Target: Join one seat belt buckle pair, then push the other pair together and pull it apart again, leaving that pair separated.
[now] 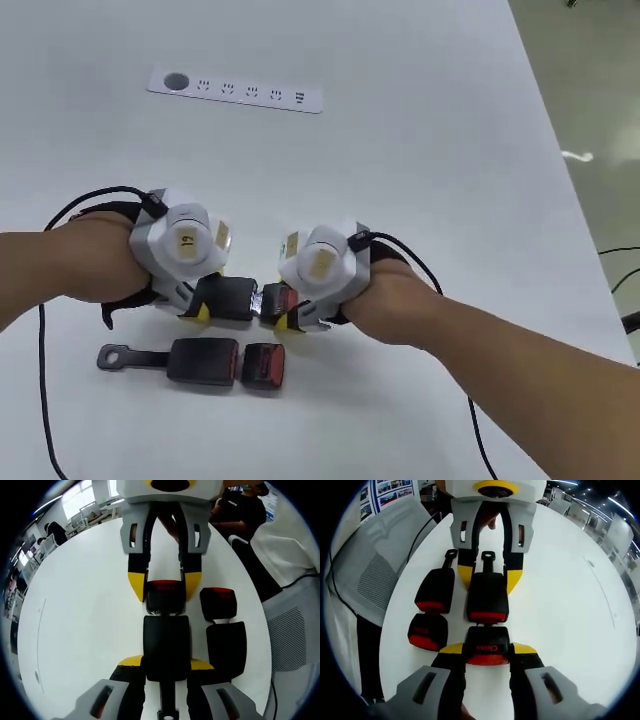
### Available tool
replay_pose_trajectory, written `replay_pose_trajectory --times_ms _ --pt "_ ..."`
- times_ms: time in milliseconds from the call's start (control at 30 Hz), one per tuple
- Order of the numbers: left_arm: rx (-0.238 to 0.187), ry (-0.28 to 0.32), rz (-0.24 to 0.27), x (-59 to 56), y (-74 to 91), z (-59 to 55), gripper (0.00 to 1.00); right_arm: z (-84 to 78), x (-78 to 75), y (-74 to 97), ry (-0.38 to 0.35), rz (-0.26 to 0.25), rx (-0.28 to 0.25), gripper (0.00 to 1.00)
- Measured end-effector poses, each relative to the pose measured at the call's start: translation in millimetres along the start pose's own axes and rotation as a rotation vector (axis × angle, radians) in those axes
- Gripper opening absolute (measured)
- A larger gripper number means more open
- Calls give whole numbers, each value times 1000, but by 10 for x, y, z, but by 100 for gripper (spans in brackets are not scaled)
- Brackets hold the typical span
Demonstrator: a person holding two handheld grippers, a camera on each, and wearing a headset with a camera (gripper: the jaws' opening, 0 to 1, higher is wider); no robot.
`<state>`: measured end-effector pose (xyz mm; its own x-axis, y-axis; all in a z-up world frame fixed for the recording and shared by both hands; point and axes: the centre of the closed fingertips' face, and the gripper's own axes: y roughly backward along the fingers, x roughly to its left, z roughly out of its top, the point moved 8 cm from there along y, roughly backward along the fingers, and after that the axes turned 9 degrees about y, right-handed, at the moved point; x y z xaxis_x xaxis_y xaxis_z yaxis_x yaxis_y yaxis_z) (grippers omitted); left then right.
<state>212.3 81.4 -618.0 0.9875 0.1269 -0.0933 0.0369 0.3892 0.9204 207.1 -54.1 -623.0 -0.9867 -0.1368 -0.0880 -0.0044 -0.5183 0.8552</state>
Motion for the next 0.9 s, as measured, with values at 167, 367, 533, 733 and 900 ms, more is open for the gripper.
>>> replay_pose_trajectory --times_ms 167,367,533,733,900 --pt "-2 4 0 -3 3 1 31 -89 33 39 -10 -5 6 31" --pt "-1 11 0 -10 1 7 31 -170 57 78 -27 -15 -23 32" --pt "2 10 2 -16 0 7 31 -197 91 106 -29 -26 -20 32" --pt "1 7 2 -37 14 22 32 -380 136 224 -30 -30 5 33" --pt "5 6 5 -41 17 28 32 -565 178 340 -34 -25 24 33"
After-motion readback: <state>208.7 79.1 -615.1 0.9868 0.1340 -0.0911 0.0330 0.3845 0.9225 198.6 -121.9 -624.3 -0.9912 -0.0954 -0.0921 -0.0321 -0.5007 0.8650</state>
